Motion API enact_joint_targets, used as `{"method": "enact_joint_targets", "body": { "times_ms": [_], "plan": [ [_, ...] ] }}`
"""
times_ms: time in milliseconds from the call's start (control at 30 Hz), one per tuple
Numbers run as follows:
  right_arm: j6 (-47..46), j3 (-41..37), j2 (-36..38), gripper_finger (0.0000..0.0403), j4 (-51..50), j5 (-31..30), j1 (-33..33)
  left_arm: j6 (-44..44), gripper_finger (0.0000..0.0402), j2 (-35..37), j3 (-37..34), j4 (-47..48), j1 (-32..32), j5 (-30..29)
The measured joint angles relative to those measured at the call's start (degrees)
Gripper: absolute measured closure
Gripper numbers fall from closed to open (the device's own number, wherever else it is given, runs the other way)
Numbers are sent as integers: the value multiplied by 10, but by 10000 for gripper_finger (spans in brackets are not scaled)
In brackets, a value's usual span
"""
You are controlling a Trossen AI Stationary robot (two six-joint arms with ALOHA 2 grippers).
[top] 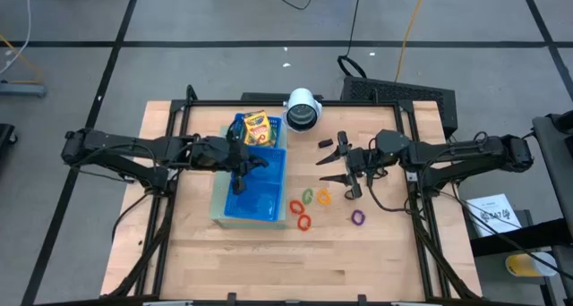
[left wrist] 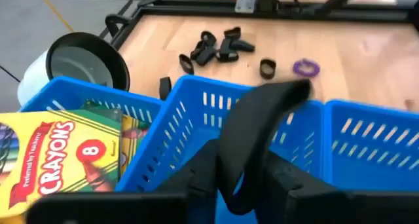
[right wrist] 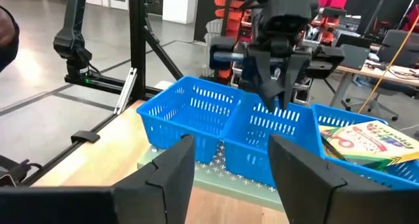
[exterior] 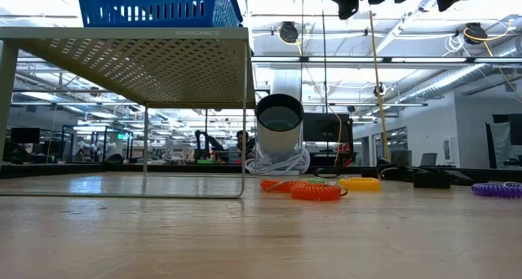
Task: Pick & Place Office Desk Supplies
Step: Put the black rubber band into the middle blue bin on the shelf
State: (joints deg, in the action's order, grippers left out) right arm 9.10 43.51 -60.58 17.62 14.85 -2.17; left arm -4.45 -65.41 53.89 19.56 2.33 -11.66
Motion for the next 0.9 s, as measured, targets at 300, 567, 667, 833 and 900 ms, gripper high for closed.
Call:
{"method": "enact_joint_targets", "body": {
  "times_ms": [300, 567, 667, 833, 900],
  "plan": [
    [0, 0, 0, 222, -1, 0, -1, -35, 183, 2, 0, 1, -14, 0],
    [-11, 0, 20, 222, -44, -14, -1, 30, 109, 32, 0, -8, -14, 0],
    [-16, 0, 56, 222, -110, -63, -1, 36, 100, 75, 0, 14, -14, -6],
    [-64, 0, 104, 222, -240, -141, -1, 52, 104, 148, -38, 16, -14, -5],
    [-69, -6, 106, 222, -261, -179, -1, 53, 109, 170, -78, -26, -14, -4]
  ]
}}
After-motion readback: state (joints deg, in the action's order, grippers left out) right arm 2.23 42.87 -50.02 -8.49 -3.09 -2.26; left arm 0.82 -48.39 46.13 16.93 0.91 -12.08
